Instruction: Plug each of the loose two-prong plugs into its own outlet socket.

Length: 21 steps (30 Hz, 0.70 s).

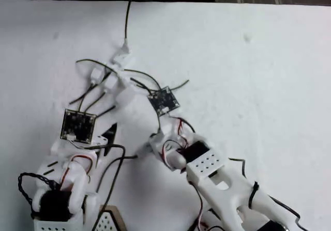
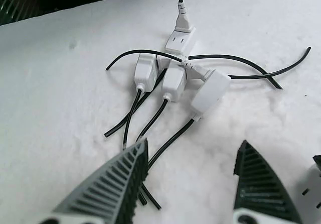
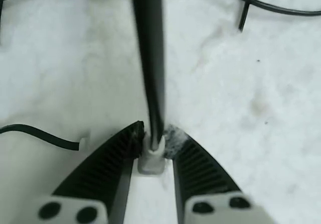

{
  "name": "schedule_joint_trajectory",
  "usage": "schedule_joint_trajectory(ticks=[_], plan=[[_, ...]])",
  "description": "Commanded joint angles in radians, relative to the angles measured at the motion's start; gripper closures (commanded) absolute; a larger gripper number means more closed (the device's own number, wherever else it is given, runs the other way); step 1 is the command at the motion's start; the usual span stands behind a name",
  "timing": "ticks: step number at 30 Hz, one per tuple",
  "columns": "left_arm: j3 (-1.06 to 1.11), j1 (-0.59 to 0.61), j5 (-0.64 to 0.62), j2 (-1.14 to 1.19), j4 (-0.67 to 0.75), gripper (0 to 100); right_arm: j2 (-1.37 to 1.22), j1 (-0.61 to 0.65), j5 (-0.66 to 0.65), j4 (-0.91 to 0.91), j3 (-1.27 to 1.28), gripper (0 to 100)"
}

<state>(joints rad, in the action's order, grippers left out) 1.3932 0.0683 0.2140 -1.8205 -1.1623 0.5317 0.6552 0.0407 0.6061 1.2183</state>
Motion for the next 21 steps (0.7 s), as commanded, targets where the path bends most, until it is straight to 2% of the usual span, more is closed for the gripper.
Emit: schedule_joint_trajectory(ticks=[1, 15, 21], plan=[[-0.006, 0.007, 0.009, 0.002, 0.015, 72, -0.008, 0.010, -0.017, 0.090, 0.032, 98.2], [-0.002, -0.012, 0.008, 0.004, 0.012, 71, -0.007, 0.008, -0.068, 0.125, 0.025, 98.1], [-0.037, -0.010, 0.071, 0.004, -0.110, 66, 0.008, 0.008, -0.068, 0.087, 0.020, 98.1]])
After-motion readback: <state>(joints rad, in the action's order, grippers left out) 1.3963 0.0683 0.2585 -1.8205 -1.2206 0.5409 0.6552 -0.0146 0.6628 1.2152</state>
